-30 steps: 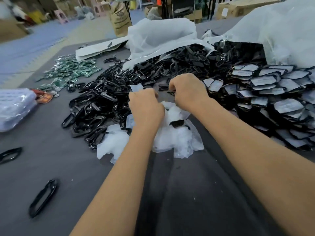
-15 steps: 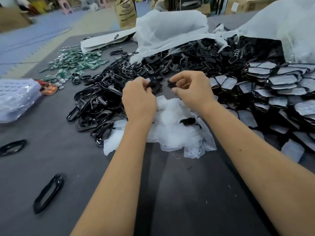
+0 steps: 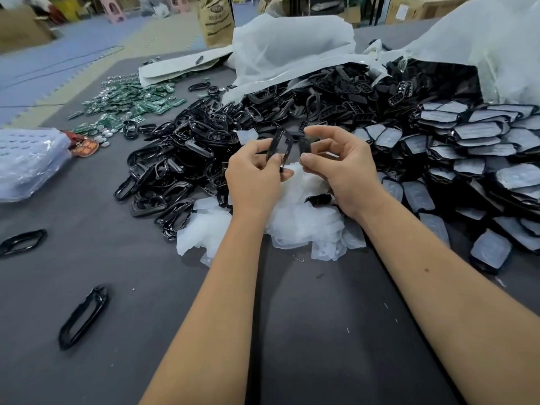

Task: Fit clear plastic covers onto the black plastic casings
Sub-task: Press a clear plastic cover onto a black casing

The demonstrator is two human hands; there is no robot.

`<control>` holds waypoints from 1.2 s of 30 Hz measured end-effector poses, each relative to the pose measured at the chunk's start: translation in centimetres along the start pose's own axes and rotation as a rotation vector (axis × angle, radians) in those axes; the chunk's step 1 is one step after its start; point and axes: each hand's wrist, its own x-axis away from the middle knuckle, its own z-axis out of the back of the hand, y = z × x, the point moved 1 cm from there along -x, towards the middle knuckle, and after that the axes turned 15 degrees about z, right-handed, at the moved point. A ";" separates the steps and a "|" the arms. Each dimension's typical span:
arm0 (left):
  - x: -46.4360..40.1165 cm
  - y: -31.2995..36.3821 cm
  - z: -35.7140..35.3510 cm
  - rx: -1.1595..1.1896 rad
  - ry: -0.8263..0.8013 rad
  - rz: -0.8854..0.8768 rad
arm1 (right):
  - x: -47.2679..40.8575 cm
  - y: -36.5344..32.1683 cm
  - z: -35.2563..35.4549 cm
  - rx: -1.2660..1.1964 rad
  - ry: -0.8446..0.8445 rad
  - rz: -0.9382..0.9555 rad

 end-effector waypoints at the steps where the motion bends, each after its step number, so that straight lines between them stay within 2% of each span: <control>1: -0.1 -0.2 0.0 0.013 -0.013 0.014 | 0.0 0.0 0.0 -0.002 -0.006 0.007; 16: -1.7 -1.2 -0.2 0.128 -0.104 0.066 | -0.1 0.4 -0.2 0.077 -0.043 0.042; 18: -1.8 -1.3 -0.2 0.139 -0.116 0.084 | -0.1 0.5 -0.3 0.143 -0.053 0.088; 22: -1.7 -1.3 -0.2 0.158 -0.117 0.102 | 0.0 0.4 -0.7 0.427 -0.063 0.223; 31: -1.2 -1.2 -0.3 0.002 -0.097 0.041 | 0.3 -0.2 -1.1 0.638 -0.034 0.396; 36: -1.2 -1.2 -0.2 -0.027 -0.092 0.024 | 0.2 -0.2 -1.0 0.641 -0.062 0.382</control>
